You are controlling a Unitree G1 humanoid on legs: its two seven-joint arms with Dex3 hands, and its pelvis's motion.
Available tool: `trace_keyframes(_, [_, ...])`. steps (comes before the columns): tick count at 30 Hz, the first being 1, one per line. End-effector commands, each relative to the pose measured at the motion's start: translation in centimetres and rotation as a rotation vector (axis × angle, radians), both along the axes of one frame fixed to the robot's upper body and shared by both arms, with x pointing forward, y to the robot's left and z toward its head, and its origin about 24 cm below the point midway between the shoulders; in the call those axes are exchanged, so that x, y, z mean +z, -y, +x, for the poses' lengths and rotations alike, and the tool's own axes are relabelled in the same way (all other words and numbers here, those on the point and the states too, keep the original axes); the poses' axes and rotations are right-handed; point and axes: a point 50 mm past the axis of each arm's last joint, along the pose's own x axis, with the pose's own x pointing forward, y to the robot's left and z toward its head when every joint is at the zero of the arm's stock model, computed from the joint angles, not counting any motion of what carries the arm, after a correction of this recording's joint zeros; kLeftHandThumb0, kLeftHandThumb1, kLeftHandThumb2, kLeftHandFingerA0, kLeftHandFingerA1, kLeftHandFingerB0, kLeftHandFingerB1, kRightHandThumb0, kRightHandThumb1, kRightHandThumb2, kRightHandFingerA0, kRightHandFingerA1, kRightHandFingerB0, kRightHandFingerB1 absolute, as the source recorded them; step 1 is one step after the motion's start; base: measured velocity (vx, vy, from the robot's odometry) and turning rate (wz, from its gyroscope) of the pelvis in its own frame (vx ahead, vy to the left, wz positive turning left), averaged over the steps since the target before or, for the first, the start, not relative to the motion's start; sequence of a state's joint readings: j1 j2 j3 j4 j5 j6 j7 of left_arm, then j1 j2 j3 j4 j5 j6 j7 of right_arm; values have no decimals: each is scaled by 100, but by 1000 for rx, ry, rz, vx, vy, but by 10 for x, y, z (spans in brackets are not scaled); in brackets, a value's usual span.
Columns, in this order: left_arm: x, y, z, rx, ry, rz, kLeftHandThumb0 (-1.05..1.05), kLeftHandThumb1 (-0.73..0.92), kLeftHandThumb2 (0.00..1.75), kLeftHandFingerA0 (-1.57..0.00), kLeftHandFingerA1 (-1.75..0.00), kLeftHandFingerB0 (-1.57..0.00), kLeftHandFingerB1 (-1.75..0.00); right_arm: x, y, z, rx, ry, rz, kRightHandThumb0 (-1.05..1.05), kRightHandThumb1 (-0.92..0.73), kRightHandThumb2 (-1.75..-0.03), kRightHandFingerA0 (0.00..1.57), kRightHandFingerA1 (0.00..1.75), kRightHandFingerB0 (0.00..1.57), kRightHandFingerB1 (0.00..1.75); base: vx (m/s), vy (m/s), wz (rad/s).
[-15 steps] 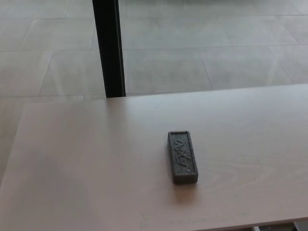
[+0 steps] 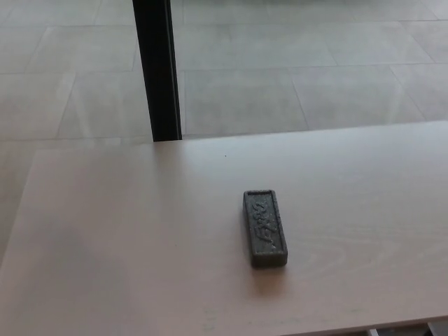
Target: The robot uses its right hand to hold the eraser kept in the middle of the desk and use it to wipe the desk by swiping its surface twice
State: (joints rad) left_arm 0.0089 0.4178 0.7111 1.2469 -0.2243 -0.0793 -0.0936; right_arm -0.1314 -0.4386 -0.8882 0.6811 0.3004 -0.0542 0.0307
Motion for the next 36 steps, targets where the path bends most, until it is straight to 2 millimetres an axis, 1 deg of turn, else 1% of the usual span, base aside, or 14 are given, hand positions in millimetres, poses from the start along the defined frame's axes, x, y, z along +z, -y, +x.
trace_keyframes(1, [14, -15, 0, 62, 77, 21, -49, 67, 60, -72, -66, -63, -55, 97, -4, 58, -88, 345, -1, -22, -46, -105, 88, 63, 94, 57, 0, 0, 0])
trace_keyframes(6, [12, -14, 2, 47, 72, 15, -50, 66, 60, -70, -65, -60, -53, 142, -79, 108, 228, 525, -61, -22, -63, -89, 92, 121, 85, 81, 0, 0, 0])
trace_keyframes(7, [12, -13, 3, 42, 68, 16, -49, 67, 60, -72, -65, -61, -54, 154, -118, 126, 370, 549, -124, -12, -72, -95, 91, 175, 72, 125, 0, 0, 0])
trace_keyframes(11, [13, -14, 4, 51, 80, 17, -47, 66, 60, -72, -67, -63, -55, 160, -173, 146, 567, 566, -164, -8, -50, -132, 98, 175, 77, 159, 0, 0, 0])
trace_keyframes(20, [15, -14, 11, 24, 81, 33, -50, 68, 60, -75, -70, -64, -56, 148, -296, 169, 975, 420, -288, -13, -42, -135, 109, 175, 87, 153, 0, 0, 0])
trace_keyframes(21, [16, -14, 13, 23, 77, 33, -50, 68, 60, -76, -69, -65, -55, 143, -302, 172, 1001, 397, -294, -21, -49, -119, 130, 147, 102, 129, 0, 0, 0])
trace_keyframes(22, [16, -14, 13, 25, 71, 31, -51, 67, 60, -75, -69, -66, -55, 130, -318, 176, 1054, 336, -295, -13, -46, -127, 98, 175, 80, 158, 0, 0, 0])
trace_keyframes(27, [15, -14, 13, 22, 71, 30, -50, 69, 61, -72, -65, -60, -53, 102, -343, 186, 1118, 184, -334, -18, -42, -133, 97, 175, 81, 159, 0, 0, 0])
trace_keyframes(28, [14, -13, 13, 26, 73, 24, -49, 70, 61, -72, -67, -61, -54, 96, -349, 188, 1136, 147, -344, -25, -44, -121, 123, 144, 102, 131, 0, 0, 0])
trace_keyframes(29, [13, -12, 13, 33, 78, 17, -49, 69, 61, -72, -67, -62, -55, 91, -353, 190, 1147, 135, -349, -17, -40, -132, 98, 175, 81, 161, 0, 0, 0])
trace_keyframes(30, [13, -12, 13, 35, 80, 18, -48, 69, 61, -73, -67, -63, -55, 85, -357, 191, 1153, 115, -350, -24, -45, -119, 128, 146, 105, 133, 0, 0, 0])
trace_keyframes(33, [13, -11, 15, 31, 83, 15, -49, 69, 60, -74, -68, -64, -55, 77, -362, 194, 1151, 60, -386, -28, -46, -116, 125, 143, 103, 131, 0, 0, 0])
trace_keyframes(34, [12, -10, 15, 23, 72, 19, -49, 68, 60, -76, -68, -64, -55, 66, -368, 193, 1168, 42, -371, -20, -45, -118, 99, 175, 78, 167, 0, 0, 0])
trace_keyframes(36, [11, -9, 14, 10, 67, 20, -50, 68, 60, -75, -67, -62, -54, 56, -371, 193, 1207, 11, -388, -27, -47, -119, 125, 144, 108, 134, 0, 0, 0])
